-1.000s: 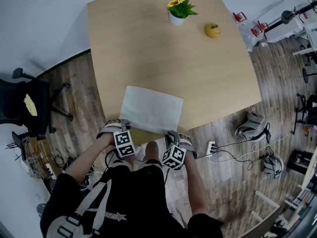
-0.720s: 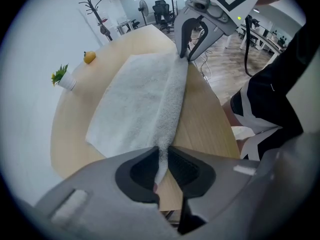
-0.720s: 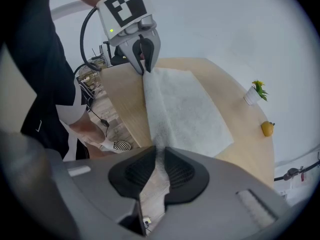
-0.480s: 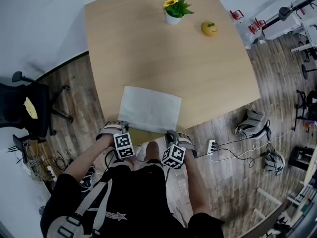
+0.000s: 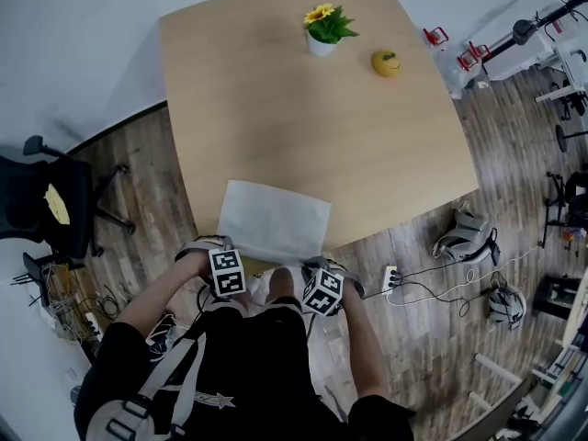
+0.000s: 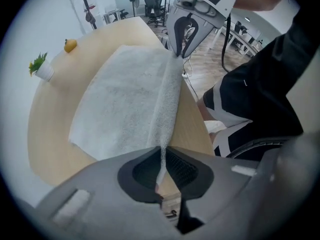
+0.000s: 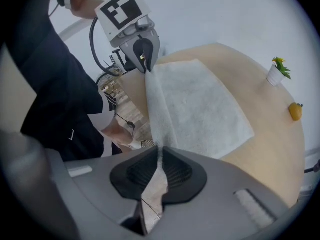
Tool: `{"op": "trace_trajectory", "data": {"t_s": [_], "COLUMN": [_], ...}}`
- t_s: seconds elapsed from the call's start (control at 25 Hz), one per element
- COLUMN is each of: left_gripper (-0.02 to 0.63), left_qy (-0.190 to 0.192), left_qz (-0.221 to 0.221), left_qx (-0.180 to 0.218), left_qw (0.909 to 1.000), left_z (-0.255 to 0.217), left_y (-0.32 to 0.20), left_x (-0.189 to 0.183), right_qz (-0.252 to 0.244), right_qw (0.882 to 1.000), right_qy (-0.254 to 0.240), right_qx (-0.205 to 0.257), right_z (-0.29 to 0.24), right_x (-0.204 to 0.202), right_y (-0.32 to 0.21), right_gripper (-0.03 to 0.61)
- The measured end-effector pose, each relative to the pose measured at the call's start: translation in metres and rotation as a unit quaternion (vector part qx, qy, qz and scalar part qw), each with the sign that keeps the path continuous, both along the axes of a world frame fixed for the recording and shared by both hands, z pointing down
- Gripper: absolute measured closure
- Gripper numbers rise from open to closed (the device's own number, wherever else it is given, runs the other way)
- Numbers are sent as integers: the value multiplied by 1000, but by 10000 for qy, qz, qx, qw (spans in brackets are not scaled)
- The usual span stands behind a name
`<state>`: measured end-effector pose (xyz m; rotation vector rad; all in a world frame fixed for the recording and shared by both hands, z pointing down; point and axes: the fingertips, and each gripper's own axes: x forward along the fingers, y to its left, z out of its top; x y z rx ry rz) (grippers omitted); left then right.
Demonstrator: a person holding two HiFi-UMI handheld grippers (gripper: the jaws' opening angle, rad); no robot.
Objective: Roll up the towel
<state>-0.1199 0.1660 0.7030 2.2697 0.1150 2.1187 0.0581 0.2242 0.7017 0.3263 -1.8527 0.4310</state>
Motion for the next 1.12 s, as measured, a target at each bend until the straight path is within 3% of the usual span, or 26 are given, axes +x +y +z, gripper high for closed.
{"op": "trace_trajectory", "data": {"t_s": [0.16, 0.72, 1.12], "left_gripper": [569, 569, 569], "left_qy": [-116, -315, -517], "left_qz": [87, 173, 177], "left_qx": [-307, -832, -1429], "left_qw": [9994, 9959, 9882], "left_z": [-1, -6, -9], "left_y": [-1, -5, -16], "left_x": [0, 0, 2], "right_qz": [135, 268, 230], "right_qw": [9991, 9880, 9800], "right_qy": [-189, -765, -1076], "right_qx": [-344, -1318, -1659], "right_z": [-11, -30, -31], "right_x": [0, 0, 3], "right_y": [-5, -12, -31], "right_gripper": [541, 541, 541]}}
